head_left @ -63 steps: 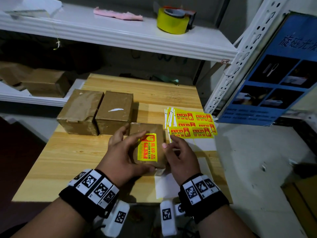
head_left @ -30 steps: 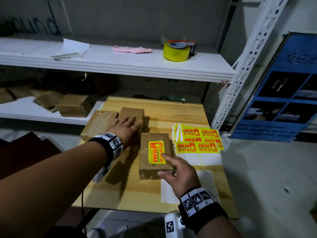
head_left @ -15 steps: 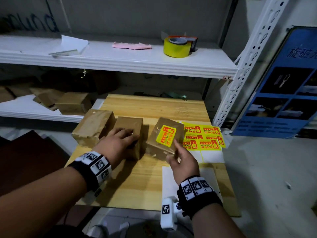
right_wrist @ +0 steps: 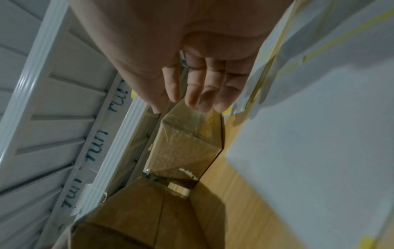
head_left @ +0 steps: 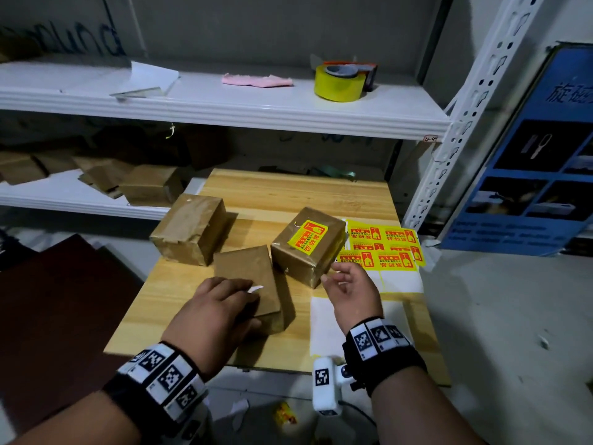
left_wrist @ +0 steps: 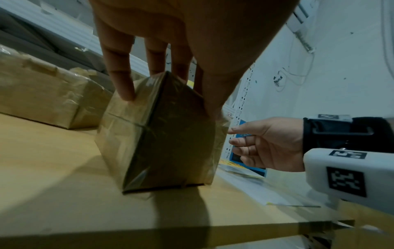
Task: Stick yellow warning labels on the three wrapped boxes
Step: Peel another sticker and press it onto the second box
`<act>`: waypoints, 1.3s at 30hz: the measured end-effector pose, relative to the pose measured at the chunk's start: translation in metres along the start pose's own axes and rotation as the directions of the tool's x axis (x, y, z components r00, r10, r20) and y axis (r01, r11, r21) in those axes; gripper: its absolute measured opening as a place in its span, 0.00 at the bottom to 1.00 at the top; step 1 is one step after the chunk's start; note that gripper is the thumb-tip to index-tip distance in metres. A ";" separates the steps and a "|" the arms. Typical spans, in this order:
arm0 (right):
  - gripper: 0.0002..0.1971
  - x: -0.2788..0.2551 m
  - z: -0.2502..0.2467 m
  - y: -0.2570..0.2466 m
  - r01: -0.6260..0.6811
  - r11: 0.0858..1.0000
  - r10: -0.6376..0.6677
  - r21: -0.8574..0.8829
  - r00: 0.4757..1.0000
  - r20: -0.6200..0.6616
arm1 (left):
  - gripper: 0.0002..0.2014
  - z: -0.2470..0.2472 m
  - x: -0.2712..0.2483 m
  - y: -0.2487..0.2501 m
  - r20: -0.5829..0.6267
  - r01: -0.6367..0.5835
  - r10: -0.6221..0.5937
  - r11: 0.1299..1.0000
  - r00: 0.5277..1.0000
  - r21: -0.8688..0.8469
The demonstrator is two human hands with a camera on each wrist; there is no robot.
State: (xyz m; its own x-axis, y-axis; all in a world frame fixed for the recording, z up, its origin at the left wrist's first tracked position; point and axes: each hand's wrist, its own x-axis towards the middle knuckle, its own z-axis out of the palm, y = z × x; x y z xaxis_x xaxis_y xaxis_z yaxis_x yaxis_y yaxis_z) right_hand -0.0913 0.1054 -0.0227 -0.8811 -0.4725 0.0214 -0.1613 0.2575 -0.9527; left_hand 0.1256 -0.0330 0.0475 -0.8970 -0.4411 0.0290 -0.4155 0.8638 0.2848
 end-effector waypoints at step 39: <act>0.15 0.036 -0.134 0.058 -0.221 0.963 0.254 0.156 0.939 -0.233 | 0.16 0.155 0.143 0.121 0.130 -0.150 0.131 0.978 0.983 0.144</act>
State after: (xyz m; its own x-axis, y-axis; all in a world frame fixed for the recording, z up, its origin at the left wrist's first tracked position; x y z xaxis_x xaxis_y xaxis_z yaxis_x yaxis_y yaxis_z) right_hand -0.1922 0.2164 -0.0367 -0.9717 -0.1815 -0.1509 0.1092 0.2210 -0.9691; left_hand -0.0761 0.0467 -0.0625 -0.9557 -0.2885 -0.0581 -0.2939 0.9461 0.1360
